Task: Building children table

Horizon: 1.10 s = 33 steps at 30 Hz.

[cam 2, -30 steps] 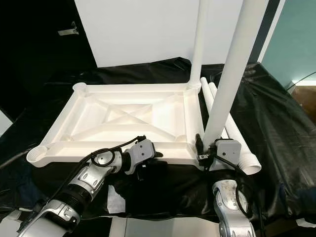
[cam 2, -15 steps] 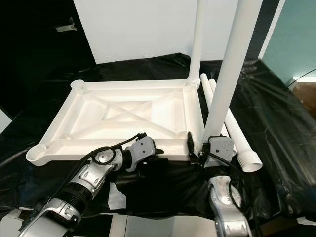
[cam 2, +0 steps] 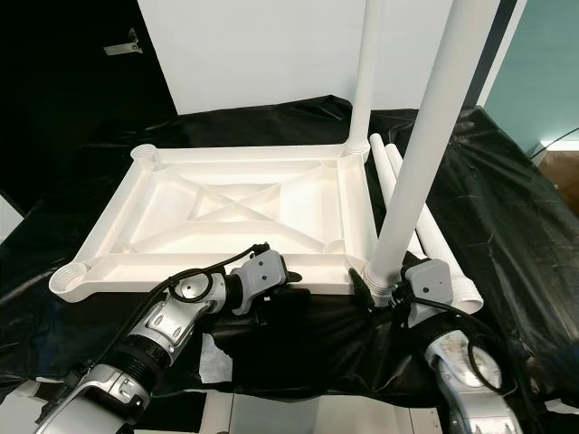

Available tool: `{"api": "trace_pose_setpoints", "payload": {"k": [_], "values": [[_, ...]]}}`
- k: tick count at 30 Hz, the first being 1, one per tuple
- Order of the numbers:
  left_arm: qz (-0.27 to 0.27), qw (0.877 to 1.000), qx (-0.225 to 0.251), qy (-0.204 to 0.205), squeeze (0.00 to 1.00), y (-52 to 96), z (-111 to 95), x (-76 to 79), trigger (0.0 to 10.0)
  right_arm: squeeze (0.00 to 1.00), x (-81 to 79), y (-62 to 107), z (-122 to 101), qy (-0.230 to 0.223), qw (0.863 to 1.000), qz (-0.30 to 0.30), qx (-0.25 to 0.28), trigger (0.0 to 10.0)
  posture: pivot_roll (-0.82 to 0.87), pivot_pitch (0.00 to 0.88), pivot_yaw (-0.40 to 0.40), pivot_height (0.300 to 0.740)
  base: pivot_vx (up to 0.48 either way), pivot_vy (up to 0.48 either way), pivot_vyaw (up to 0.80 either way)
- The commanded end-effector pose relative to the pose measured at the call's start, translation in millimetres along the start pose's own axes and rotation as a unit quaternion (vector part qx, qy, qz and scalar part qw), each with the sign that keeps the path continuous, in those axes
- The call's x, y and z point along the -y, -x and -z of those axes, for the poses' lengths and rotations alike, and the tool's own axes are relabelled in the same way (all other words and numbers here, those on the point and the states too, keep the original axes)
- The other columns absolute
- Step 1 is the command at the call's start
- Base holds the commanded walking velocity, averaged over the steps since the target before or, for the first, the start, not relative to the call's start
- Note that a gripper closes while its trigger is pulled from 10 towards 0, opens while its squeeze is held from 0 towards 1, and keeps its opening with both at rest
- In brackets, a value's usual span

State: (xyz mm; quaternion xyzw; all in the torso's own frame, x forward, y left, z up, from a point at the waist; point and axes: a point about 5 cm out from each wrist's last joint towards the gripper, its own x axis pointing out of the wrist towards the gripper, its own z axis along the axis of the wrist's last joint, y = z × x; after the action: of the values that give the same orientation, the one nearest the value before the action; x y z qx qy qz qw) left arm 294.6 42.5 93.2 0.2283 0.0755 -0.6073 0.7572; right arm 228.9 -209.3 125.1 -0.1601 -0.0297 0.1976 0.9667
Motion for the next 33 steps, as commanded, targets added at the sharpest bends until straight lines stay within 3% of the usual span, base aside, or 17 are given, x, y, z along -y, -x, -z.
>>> {"api": "trace_pose_setpoints", "payload": {"k": [1, 6, 10, 12, 14, 15, 18, 20, 25, 29, 33], "values": [[0.016, 0.998, -0.042, 0.052, 0.0, -7.5, 27.5, 21.3, 10.0, 0.0, 8.2, -0.3, -1.2, 0.008, 1.0, -0.001, 0.006, 10.0, -0.12, 0.032, 0.024, 0.74, 0.0, 0.0, 0.0], [0.016, 0.998, -0.042, 0.051, 0.0, -8.1, 26.7, 21.0, 10.0, 0.0, 13.6, -9.2, -6.1, 0.028, 0.999, -0.032, 0.013, 10.0, -0.12, 0.034, 0.024, 0.74, 0.0, 0.0, 0.0], [0.014, 0.998, -0.043, 0.052, 0.0, -7.9, 27.3, 21.4, 10.0, 0.0, 7.8, -13.6, -6.7, 0.028, 0.995, -0.093, 0.01, 10.0, -0.11, 0.036, 0.02, 0.74, 0.0, 0.0, 0.0], [0.013, 0.998, -0.044, 0.053, 0.0, -7.3, 28.2, 21.9, 10.0, 0.0, 6.3, -15.7, -5.0, 0.018, 0.991, -0.13, 0.0, 4.7, -0.1, 0.035, 0.017, 0.74, 0.0, 0.0, 0.0], [0.013, 0.998, -0.044, 0.053, 0.0, -7.3, 28.2, 21.9, 10.0, 0.0, 6.3, -15.7, -5.0, 0.018, 0.991, -0.13, 0.0, 4.7, -0.1, 0.035, 0.017, 0.74, 0.0, 0.0, 0.0], [0.011, 0.997, -0.044, 0.054, 0.0, -7.0, 28.5, 22.0, 10.0, 0.0, 6.7, -16.0, -2.8, 0.01, 0.989, -0.148, -0.009, 0.0, -0.09, 0.035, 0.015, 0.74, 0.0, 0.0, 0.0], [0.01, 0.997, -0.045, 0.054, 0.0, -6.7, 28.8, 22.1, 10.0, 0.0, 7.0, -15.6, -0.7, 0.0, 0.987, -0.162, -0.017, 0.0, -0.09, 0.033, 0.013, 0.74, 0.0, 0.0, 0.0], [0.005, 0.997, -0.045, 0.057, 0.0, -5.1, 29.8, 21.3, 10.0, 0.0, 18.4, -15.5, 0.4, -0.047, 0.987, -0.154, -0.023, 0.0, -0.09, 0.033, 0.013, 0.74, 0.0, 0.0, 0.0], [0.004, 0.997, -0.046, 0.058, 0.0, -3.9, 30.5, 21.4, 10.0, 0.0, 22.3, -15.4, 1.9, -0.069, 0.988, -0.133, -0.02, 0.0, -0.09, 0.036, 0.015, 0.74, 0.0, 0.0, 0.0], [0.005, 0.997, -0.046, 0.057, 0.0, -3.7, 30.6, 21.6, 10.0, 0.0, 16.6, -16.6, 5.3, -0.092, 0.988, -0.118, -0.018, 0.0, -0.09, 0.038, 0.018, 0.74, 0.0, 0.0, 0.0], [0.007, 0.997, -0.045, 0.056, 0.0, -4.7, 29.1, 21.3, 10.0, 0.0, 4.0, -21.7, 3.1, -0.123, 0.99, -0.061, 0.008, 0.0, -0.09, 0.038, 0.018, 0.74, 0.0, 0.0, 0.0]]}}
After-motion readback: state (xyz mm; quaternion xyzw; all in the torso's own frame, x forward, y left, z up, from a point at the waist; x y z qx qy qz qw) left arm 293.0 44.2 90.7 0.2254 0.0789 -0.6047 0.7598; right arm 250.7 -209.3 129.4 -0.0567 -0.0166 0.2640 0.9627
